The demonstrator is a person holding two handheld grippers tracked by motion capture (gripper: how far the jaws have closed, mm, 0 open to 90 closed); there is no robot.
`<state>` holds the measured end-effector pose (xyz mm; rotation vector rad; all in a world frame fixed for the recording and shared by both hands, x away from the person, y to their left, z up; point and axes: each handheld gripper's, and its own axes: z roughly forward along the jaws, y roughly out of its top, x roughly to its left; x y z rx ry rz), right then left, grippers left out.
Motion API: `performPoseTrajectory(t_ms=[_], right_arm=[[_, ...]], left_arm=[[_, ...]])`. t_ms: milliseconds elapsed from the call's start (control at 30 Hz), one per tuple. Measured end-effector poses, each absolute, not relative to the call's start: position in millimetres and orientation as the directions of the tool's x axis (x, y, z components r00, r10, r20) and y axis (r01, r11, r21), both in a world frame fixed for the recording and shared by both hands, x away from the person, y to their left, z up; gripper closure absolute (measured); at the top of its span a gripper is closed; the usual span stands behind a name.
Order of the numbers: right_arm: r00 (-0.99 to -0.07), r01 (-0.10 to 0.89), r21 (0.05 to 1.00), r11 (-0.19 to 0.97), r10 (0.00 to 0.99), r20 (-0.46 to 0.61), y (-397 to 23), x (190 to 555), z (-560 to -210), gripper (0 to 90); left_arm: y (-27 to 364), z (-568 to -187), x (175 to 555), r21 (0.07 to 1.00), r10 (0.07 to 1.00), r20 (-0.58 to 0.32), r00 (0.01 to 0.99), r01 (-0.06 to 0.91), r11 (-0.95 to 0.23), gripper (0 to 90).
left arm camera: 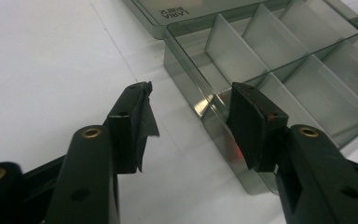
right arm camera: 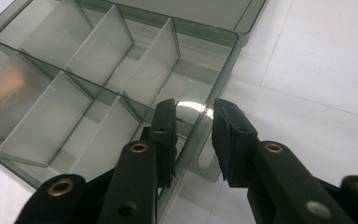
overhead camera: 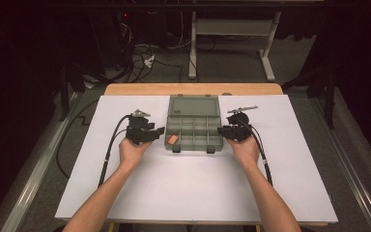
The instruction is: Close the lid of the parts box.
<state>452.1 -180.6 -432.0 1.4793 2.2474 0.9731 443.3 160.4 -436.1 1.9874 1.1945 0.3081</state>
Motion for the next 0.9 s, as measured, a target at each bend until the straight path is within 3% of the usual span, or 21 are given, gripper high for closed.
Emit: performPoseTrajectory(t_ms=[100,533,900], right_arm=[[-0.439,0.702,0.668,0.247,0.889,0.133,-181.6,452.2,-432.2,70.9],[-0.446,0.701,0.666,0.254,0.885,0.132,-182.0,452.8,-432.0,71.0],[-0.446,0.701,0.667,0.253,0.885,0.134,-182.3,452.6,-432.2,71.0]], left_arm=[[159.8,-434.8,452.7,0.720,0.827,-0.210,0.522,0.655,-0.231,48.1],[147.2,-426.1,487.9,0.689,0.834,-0.176,0.524,0.670,-0.276,47.9],[131.1,-422.3,520.6,0.665,0.841,-0.216,0.496,0.705,-0.245,48.6]])
